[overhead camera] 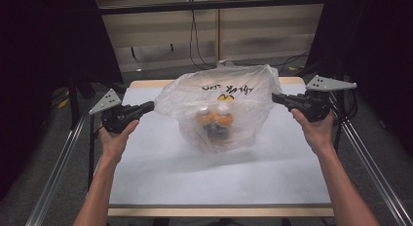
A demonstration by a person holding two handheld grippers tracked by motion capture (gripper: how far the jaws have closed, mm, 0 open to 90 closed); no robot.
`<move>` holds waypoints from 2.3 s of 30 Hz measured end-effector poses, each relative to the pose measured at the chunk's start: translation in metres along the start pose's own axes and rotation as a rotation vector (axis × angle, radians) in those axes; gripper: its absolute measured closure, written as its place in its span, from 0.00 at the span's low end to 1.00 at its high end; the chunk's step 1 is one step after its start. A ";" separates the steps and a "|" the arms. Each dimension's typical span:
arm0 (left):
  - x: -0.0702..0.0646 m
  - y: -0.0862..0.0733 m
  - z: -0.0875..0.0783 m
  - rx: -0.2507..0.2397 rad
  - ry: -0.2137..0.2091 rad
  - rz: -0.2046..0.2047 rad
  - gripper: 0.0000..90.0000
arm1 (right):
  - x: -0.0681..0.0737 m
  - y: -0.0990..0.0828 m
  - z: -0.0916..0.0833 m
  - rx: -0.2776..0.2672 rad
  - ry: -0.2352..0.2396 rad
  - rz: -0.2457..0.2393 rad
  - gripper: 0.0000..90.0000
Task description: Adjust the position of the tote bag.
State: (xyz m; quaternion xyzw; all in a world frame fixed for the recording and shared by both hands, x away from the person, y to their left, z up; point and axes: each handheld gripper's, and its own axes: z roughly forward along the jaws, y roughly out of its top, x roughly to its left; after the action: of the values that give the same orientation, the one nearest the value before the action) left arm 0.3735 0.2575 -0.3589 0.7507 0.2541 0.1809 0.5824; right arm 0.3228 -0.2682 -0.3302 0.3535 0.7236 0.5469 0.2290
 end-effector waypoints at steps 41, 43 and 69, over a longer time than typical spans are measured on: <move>0.006 -0.053 0.030 0.233 -0.037 -0.014 1.00 | -0.009 -0.070 0.027 0.137 0.037 0.089 1.00; 0.006 -0.056 0.032 0.243 -0.037 -0.023 1.00 | -0.011 -0.073 0.030 0.141 0.029 0.105 1.00; 0.010 -0.091 0.058 0.436 -0.044 -0.009 1.00 | -0.024 -0.116 0.063 0.342 0.005 0.123 1.00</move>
State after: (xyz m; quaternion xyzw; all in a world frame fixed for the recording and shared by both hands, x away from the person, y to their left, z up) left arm 0.3989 0.2357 -0.4617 0.8615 0.2777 0.1028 0.4126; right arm 0.3529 -0.2641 -0.4609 0.4294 0.7837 0.4296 0.1298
